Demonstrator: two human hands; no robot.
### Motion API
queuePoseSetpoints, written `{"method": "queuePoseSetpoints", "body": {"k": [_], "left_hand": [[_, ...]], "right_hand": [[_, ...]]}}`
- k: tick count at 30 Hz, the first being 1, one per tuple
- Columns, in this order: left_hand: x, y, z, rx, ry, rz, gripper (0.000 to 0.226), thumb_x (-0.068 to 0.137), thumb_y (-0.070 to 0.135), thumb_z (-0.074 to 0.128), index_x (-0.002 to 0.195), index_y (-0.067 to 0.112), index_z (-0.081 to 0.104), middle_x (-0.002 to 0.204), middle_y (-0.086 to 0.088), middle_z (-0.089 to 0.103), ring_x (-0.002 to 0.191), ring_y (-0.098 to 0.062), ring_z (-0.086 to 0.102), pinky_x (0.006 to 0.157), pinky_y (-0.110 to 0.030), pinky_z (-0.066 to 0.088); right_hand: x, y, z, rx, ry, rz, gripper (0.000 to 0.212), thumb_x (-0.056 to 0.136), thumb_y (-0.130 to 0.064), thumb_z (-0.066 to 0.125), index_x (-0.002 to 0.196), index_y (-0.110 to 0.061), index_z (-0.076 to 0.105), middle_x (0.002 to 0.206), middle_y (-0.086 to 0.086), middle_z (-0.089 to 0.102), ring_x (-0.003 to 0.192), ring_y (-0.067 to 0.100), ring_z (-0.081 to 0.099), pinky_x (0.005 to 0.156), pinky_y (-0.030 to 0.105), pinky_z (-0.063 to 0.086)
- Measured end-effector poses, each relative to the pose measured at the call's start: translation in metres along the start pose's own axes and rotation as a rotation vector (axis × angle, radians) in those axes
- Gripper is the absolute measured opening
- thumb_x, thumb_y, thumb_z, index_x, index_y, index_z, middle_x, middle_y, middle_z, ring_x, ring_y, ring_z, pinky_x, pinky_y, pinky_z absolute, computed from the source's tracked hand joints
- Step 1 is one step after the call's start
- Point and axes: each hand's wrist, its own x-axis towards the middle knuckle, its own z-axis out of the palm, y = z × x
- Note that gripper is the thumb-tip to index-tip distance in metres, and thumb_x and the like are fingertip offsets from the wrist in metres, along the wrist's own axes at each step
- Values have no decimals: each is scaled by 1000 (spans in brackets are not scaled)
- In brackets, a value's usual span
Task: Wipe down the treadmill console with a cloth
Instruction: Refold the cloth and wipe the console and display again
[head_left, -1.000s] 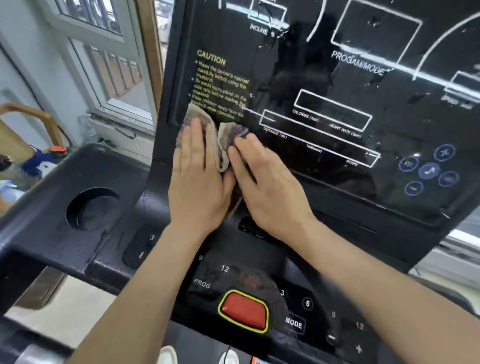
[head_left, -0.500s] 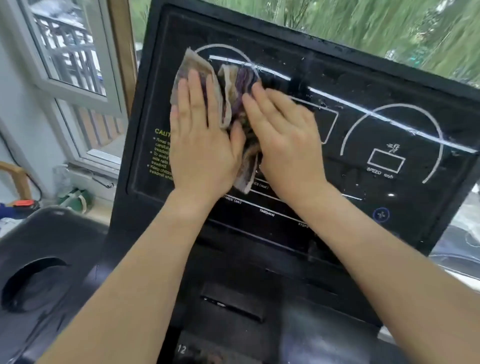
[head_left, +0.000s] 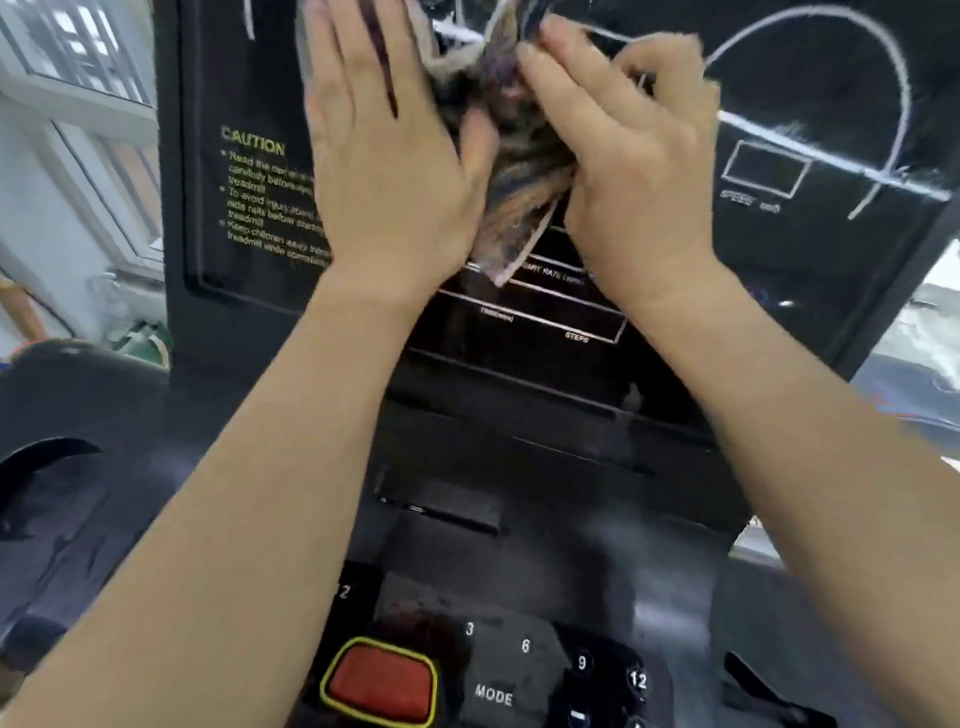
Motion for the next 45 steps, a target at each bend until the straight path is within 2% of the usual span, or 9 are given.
{"method": "queuePoseSetpoints", "body": {"k": [7, 10, 15, 22, 25, 30, 34, 38, 45], "left_hand": [[-143, 0, 23, -30, -192, 88, 73, 91, 34, 33, 149, -5, 13, 155, -30, 8, 145, -43, 3, 119, -50, 9], [-105, 26, 18, -12, -111, 53, 71, 96, 39, 34, 148, -7, 18, 153, -31, 13, 144, -44, 8, 118, -50, 12], [-56, 65, 12, -42, -82, 101, 71, 98, 45, 26, 152, 3, 9, 158, -24, 5, 147, -36, 3, 119, -46, 9], [-181, 34, 24, -47, -241, 292, 70, 93, 29, 45, 151, 3, 16, 156, -27, 10, 146, -40, 7, 117, -52, 17], [-170, 35, 12, -145, -213, 224, 62, 86, 24, 60, 142, 4, 41, 150, -22, 31, 139, -38, 28, 110, -50, 34], [-156, -12, -4, -177, -110, 150, 23, 86, 35, 64, 101, 19, 71, 100, 0, 62, 87, -22, 57, 72, -35, 50], [-153, -50, -7, -136, -135, 242, 21, 89, 35, 61, 96, 21, 75, 93, 3, 68, 86, -23, 62, 77, -40, 48], [-138, -90, -15, -82, -93, 149, 23, 89, 37, 58, 91, 24, 77, 90, 4, 67, 84, -26, 53, 68, -40, 46], [-115, -153, -21, -98, -74, 72, 17, 86, 19, 60, 90, 12, 75, 87, -6, 67, 80, -33, 53, 72, -36, 38]], "right_hand": [[-129, -31, -56, 299, -382, -228, 41, 101, -6, 33, 136, -10, 54, 143, 2, 51, 99, 24, 56, 77, 38, 47], [-77, 9, -46, 67, -217, -247, 35, 104, -17, 38, 127, -21, 64, 135, -8, 58, 99, 19, 55, 80, 36, 36], [-36, 40, -36, -23, -28, 57, 29, 100, -15, 51, 123, -22, 67, 128, -10, 63, 103, 17, 56, 81, 33, 34], [-170, -3, -91, 180, -458, -79, 49, 105, -11, 20, 130, -16, 61, 139, -6, 55, 111, 20, 56, 80, 34, 44], [-144, 16, -90, 115, -337, -76, 35, 104, -13, 38, 118, -20, 70, 128, -11, 63, 109, 18, 56, 84, 35, 38], [-111, -2, -97, 171, -280, 274, 22, 88, -7, 48, 89, -10, 70, 94, 5, 65, 86, 24, 48, 71, 38, 40], [-125, -69, -88, 329, -511, 131, 16, 81, -7, 49, 83, -1, 64, 88, 14, 58, 77, 34, 52, 64, 44, 46], [-123, -118, -75, 258, -567, 155, 30, 86, -35, 62, 102, -10, 66, 106, 9, 58, 91, 28, 50, 72, 39, 44], [-92, -179, -22, 246, -492, 176, 14, 81, -13, 63, 94, -15, 69, 99, 0, 61, 89, 22, 50, 69, 32, 38]]}}
